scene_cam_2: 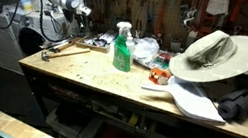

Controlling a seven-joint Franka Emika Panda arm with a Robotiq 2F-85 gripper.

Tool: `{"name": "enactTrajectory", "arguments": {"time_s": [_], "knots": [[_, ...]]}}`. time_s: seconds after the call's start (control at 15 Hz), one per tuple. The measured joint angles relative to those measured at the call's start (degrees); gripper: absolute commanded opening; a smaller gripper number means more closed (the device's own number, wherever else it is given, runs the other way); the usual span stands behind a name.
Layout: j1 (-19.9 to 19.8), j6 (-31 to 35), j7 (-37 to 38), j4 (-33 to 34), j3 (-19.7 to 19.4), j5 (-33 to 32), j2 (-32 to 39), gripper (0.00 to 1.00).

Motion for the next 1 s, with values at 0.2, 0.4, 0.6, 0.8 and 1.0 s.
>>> {"name": "enactTrajectory", "arguments": {"time_s": [0.2,0.4,0.6,0.8,1.0], "knots": [[-1.5,0.1,-2.9,0.0,1.5,2.7,0.0,0.01],[-3.1,0.1,-7.2,0.0,2.9,5.3,0.0,0.01],[-4.5,0.7,-12.0,0.0,4.5,7.4,-0.1,0.01],[-5.7,0.8,-16.3,0.0,5.7,8.9,-0.2,0.01],[-6.9,0.8,-20.4,-0.1,7.1,10.4,-0.6,0.01]]}}
